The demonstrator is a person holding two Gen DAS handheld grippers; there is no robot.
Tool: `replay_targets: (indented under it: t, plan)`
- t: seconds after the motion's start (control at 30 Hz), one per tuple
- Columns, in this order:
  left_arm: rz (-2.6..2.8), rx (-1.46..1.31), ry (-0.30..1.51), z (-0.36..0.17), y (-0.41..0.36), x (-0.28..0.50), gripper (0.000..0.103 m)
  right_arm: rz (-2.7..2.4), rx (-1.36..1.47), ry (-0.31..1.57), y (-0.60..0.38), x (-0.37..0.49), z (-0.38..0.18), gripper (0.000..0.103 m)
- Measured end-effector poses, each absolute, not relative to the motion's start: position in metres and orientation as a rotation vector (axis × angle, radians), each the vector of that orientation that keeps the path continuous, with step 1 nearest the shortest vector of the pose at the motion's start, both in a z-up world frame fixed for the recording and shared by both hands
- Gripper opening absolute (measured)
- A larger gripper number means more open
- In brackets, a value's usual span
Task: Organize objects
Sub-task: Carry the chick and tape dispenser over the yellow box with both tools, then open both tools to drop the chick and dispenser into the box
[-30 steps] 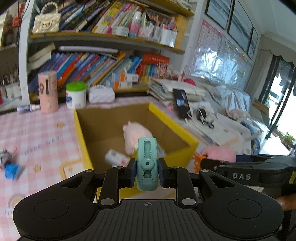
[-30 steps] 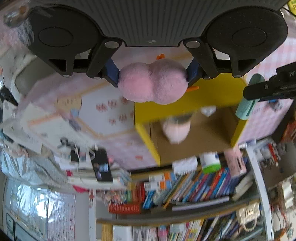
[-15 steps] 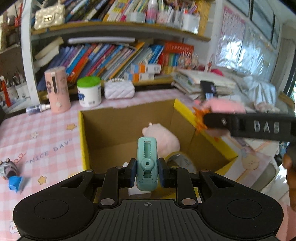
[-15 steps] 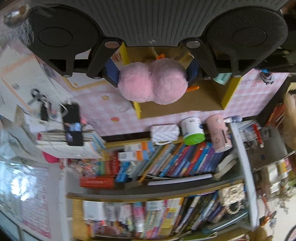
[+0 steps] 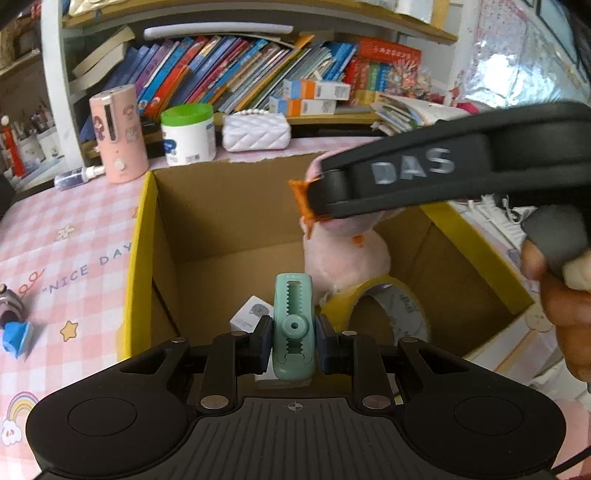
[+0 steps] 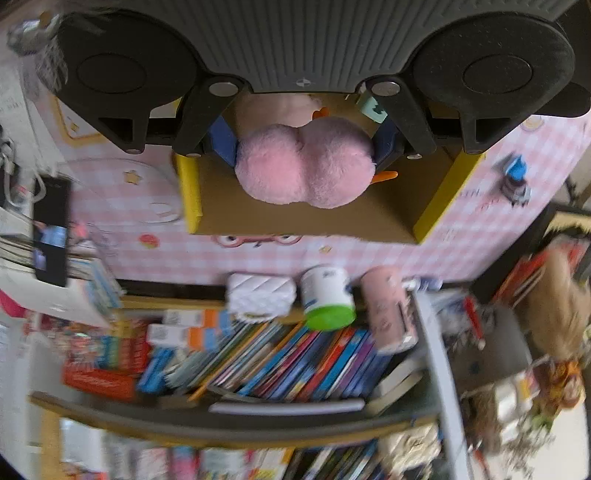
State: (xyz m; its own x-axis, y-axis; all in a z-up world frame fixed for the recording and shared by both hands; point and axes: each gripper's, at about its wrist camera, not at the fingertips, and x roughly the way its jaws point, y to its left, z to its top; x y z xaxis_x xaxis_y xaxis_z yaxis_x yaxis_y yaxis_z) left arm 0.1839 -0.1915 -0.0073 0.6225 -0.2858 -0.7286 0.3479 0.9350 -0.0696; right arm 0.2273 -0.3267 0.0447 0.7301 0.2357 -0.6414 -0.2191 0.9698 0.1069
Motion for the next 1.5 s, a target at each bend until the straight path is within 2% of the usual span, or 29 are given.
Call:
replay_targets:
  t: [0.47, 0.57, 0.77, 1.03, 1.33, 1.43, 1.5]
  plan:
    - [-0.35, 0.005, 0.888, -0.02, -0.189, 0.196, 0.023, 0.446, -0.12, 0.902, -0.275, 0.291, 0.01, 0.071]
    - [-0.346, 0.02, 0.885, -0.019, -0.19, 0.195, 0.026, 0.466, -0.166, 0.941, -0.266, 0.297, 0.001, 0.072]
    - [-0.355, 0.043, 0.845, -0.011, -0.19, 0.189, 0.041, 0.47, -0.17, 0.983, -0.264, 0.301, -0.007, 0.075]
    - [-0.377, 0.05, 0.778, 0.006, -0.192, 0.172, 0.074, 0.456, -0.133, 0.961, -0.275, 0.29, 0.011, 0.081]
    - [-0.359, 0.033, 0.659, 0.032, -0.173, 0.14, 0.078, 0.328, -0.018, 0.793, -0.306, 0.245, 0.055, 0.081]
    - [-0.337, 0.017, 0.623, 0.041, -0.159, 0.128, 0.085, 0.25, 0.012, 0.691, -0.318, 0.218, 0.073, 0.081]
    - [-0.327, 0.018, 0.611, 0.047, -0.149, 0.121, 0.085, 0.198, 0.044, 0.637, -0.324, 0.199, 0.081, 0.079]
